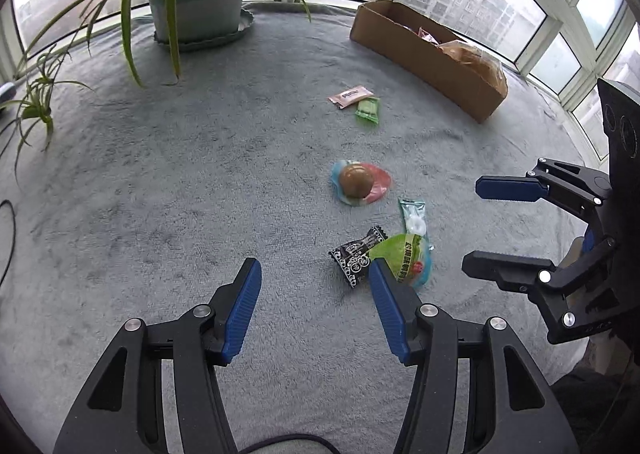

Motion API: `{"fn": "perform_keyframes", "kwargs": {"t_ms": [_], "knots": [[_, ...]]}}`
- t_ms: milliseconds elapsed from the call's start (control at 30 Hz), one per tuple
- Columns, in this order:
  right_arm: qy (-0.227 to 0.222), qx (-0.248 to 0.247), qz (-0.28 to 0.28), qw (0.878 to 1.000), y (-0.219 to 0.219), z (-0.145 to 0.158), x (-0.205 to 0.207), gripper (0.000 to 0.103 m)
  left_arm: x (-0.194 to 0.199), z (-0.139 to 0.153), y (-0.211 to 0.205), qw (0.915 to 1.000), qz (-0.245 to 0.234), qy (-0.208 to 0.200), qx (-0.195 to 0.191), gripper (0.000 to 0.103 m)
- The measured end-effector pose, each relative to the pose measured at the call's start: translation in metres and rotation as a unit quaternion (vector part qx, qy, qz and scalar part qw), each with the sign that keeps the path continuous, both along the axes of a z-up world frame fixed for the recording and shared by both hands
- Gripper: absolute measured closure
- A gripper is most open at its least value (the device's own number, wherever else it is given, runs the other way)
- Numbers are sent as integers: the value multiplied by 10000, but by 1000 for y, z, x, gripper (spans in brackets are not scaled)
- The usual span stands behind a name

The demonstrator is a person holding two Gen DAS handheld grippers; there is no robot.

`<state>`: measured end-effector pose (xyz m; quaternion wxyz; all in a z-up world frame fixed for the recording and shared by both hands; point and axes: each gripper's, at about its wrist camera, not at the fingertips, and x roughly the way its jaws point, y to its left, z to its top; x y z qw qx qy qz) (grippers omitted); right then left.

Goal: Organize snacks
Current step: 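Grasp the green egg-shaped candy pack with the right tool while the left tool grasps the black wrapper packet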

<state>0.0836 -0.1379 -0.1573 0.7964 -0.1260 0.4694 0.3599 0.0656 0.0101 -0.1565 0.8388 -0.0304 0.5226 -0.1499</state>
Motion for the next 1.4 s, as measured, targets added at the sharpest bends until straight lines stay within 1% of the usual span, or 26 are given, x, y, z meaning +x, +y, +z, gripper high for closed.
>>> {"fn": "perform_keyframes", "kwargs": {"t_ms": [167,233,267,367,567,667,733,767,833,1000,1133,1300,1367,1400], "knots": [[75,-37,128,9999,13,-9,3,31,-1,-7,-3,9997,-215,-3,65,48],[109,-98,205,9997,19,-13,4,42,0,-10,-4,9996,-264,14,56,52],[121,-122,235,9996,21,-15,5,43,2,-11,-5,9996,-290,18,60,53],[127,-205,316,9992,26,-22,6,43,4,-14,-8,9991,-407,18,90,58],[70,-353,430,9984,33,-30,8,43,5,-20,-14,9972,-706,38,224,59],[-9,-434,512,9977,37,-30,9,51,7,-20,-17,9959,-855,20,286,59],[-3,-470,568,9973,38,-30,11,63,8,-22,-20,9948,-963,16,329,59],[25,-476,592,9971,38,-30,11,65,9,-22,-22,9942,-1012,17,356,59],[50,-490,613,9969,36,-30,13,72,9,-23,-25,9930,-1113,29,392,59],[183,-386,502,9978,25,-30,16,72,12,-25,-34,9902,-1315,-6,466,59],[334,-255,421,9982,16,-30,16,72,17,-25,-41,9891,-1385,-41,498,59],[314,-285,438,9981,15,-31,12,72,18,-25,-52,9851,-1580,-129,661,59],[326,-315,469,9979,16,-32,11,72,20,-26,-55,9845,-1621,-121,660,62],[323,-341,483,9977,16,-32,10,74,20,-26,-58,9838,-1640,-153,706,66]]}}
